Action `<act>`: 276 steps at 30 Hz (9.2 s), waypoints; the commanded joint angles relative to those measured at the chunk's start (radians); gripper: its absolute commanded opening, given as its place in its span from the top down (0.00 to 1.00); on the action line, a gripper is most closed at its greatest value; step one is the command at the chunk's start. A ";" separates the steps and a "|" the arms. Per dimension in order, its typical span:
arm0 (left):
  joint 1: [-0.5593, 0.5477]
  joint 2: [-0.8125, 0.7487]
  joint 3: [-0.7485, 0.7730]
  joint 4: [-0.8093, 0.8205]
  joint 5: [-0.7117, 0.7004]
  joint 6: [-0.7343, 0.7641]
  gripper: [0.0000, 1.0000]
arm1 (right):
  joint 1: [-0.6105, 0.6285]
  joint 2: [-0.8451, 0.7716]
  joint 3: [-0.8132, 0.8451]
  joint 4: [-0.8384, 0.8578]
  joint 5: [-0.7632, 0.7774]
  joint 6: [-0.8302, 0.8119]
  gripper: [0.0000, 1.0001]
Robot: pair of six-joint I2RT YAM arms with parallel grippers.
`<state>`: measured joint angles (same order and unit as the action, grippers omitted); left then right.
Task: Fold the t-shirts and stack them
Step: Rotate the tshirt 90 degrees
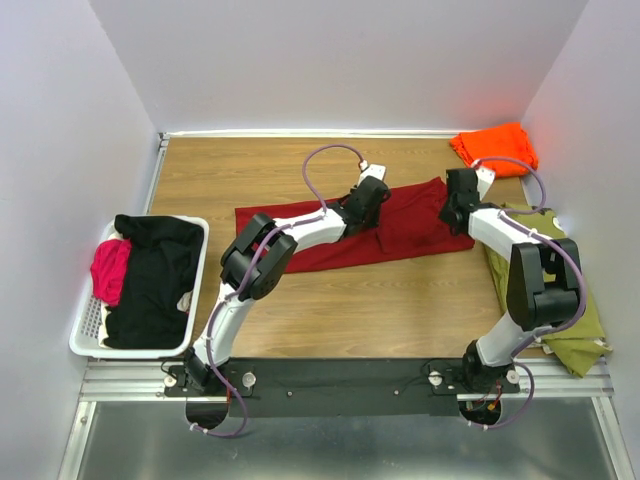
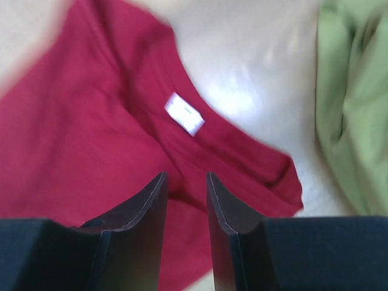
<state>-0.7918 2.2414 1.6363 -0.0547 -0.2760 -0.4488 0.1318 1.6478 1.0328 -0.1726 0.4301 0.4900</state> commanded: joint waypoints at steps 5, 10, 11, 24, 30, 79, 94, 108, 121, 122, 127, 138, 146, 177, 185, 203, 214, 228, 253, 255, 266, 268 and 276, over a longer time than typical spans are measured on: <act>0.006 -0.085 -0.021 0.024 -0.017 0.027 0.59 | -0.031 -0.006 -0.135 0.056 -0.137 0.058 0.60; 0.009 -0.095 -0.033 0.024 -0.026 0.035 0.59 | -0.029 0.010 -0.154 0.082 -0.174 0.065 0.60; 0.009 -0.097 -0.035 0.024 -0.029 0.035 0.59 | -0.029 0.013 -0.155 0.085 -0.178 0.068 0.60; 0.017 -0.103 -0.058 0.024 -0.040 0.030 0.60 | -0.029 0.029 -0.185 0.094 -0.208 0.091 0.71; 0.025 -0.108 -0.066 0.026 -0.042 0.032 0.60 | -0.029 0.026 -0.189 0.094 -0.197 0.094 0.90; 0.091 -0.272 -0.232 -0.089 -0.224 -0.001 0.60 | -0.027 -0.305 -0.267 -0.191 -0.086 0.182 0.57; 0.118 -0.470 -0.639 -0.151 -0.173 -0.189 0.61 | 0.019 0.012 -0.028 -0.111 -0.140 0.140 0.55; 0.140 -0.503 -0.768 -0.191 -0.124 -0.238 0.61 | 0.020 0.389 0.228 -0.099 -0.152 0.099 0.55; 0.065 -0.556 -0.848 -0.209 0.000 -0.301 0.62 | 0.020 0.592 0.512 -0.198 -0.175 0.018 0.55; 0.054 -0.554 -0.848 -0.208 0.003 -0.303 0.62 | 0.019 0.595 0.538 -0.212 -0.165 0.015 0.55; 0.009 -0.580 -0.814 -0.218 -0.032 -0.292 0.64 | 0.019 0.521 0.546 -0.214 -0.142 0.007 0.55; 0.009 -0.669 -0.495 -0.162 -0.287 -0.060 0.62 | 0.020 0.202 0.461 -0.211 -0.119 -0.021 0.55; 0.052 -0.328 -0.121 -0.060 -0.045 0.137 0.57 | 0.019 -0.074 0.224 -0.212 -0.155 0.019 0.55; 0.092 0.274 0.433 -0.149 0.336 0.160 0.34 | 0.051 -0.393 -0.221 -0.123 -0.375 0.036 0.55; 0.149 0.348 0.559 -0.267 0.239 -0.014 0.37 | 0.118 -0.319 -0.195 -0.097 -0.396 0.036 0.55; 0.328 0.248 0.504 -0.408 0.063 -0.117 0.38 | 0.689 0.099 0.079 -0.096 -0.288 0.062 0.55; 0.379 0.028 0.323 -0.200 0.119 0.010 0.39 | 0.956 0.311 0.355 -0.099 -0.272 0.036 0.55; 0.440 -0.157 0.142 -0.174 0.063 0.047 0.39 | 1.020 0.457 0.369 -0.108 -0.246 0.019 0.55; 0.448 -0.247 -0.012 -0.165 0.041 0.030 0.39 | 1.052 -0.244 -0.509 -0.283 -0.211 0.490 0.56; 0.447 -0.262 -0.039 -0.165 0.041 0.025 0.39 | 1.051 -0.295 -0.533 -0.347 -0.192 0.542 0.57; 0.398 -0.518 -0.390 -0.140 0.037 -0.077 0.40 | 1.051 -0.588 -0.577 -0.496 -0.014 0.768 0.57; 0.369 -0.603 -0.482 -0.135 0.040 -0.093 0.40 | 1.051 -0.573 -0.544 -0.501 0.007 0.747 0.57; 0.149 -0.830 -0.743 -0.100 0.012 -0.203 0.39 | 1.054 -0.530 -0.387 -0.502 0.133 0.633 0.57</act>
<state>-0.5747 1.4803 0.9714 -0.1875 -0.2386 -0.5697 1.1782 1.1027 0.5377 -0.6346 0.4225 1.1774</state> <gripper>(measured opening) 0.605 0.427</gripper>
